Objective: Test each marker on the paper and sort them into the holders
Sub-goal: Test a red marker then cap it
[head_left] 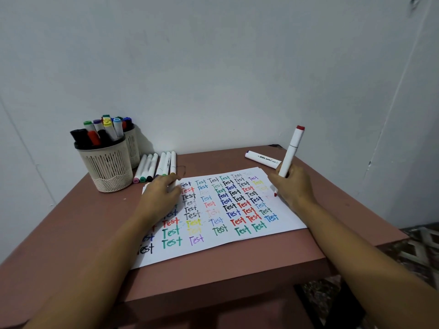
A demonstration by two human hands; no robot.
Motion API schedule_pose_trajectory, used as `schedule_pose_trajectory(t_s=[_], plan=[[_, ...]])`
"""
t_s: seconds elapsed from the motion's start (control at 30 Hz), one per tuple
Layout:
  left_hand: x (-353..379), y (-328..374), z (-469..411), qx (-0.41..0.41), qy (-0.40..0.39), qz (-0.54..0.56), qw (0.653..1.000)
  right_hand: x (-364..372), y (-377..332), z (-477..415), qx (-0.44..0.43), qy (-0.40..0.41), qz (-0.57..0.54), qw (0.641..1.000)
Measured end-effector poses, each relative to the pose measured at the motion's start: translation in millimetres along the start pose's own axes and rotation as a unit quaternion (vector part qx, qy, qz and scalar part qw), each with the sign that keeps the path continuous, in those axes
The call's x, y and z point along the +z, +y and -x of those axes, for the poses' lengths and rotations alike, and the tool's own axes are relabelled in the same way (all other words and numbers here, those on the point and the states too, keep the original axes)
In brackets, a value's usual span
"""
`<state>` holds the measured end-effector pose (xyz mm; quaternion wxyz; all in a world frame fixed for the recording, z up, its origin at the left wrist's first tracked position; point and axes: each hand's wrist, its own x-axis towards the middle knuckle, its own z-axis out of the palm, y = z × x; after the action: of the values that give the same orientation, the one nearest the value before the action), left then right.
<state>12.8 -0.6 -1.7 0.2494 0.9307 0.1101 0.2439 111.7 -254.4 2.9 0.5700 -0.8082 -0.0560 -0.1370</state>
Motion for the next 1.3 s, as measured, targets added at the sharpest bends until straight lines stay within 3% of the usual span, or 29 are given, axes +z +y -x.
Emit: schedule_pose_trajectory(t_s=[0.27, 0.4, 0.57, 0.8, 0.9, 1.3], plan=[[2, 5, 8, 0.077, -0.005, -0.059, 0.995, 0, -5, 7, -0.057, 0.015, -0.047, 0.997], [3, 6, 8, 0.090, -0.021, -0.066, 0.994, -1, -16, 9, -0.057, -0.031, -0.142, 0.988], [1, 7, 5, 0.074, -0.019, -0.020, 0.997, 10, -33, 12, -0.041, -0.130, -0.185, 0.973], [0, 12, 6, 0.100, -0.001, 0.052, 0.994, 53, -60, 29, 0.053, -0.260, -0.376, 0.888], [2, 11, 6, 0.101, -0.006, 0.071, 0.992, 67, -56, 36, 0.048, -0.291, -0.380, 0.877], [3, 13, 6, 0.122, -0.001, 0.096, 0.988, 71, -52, 34, 0.051, -0.291, -0.372, 0.880]])
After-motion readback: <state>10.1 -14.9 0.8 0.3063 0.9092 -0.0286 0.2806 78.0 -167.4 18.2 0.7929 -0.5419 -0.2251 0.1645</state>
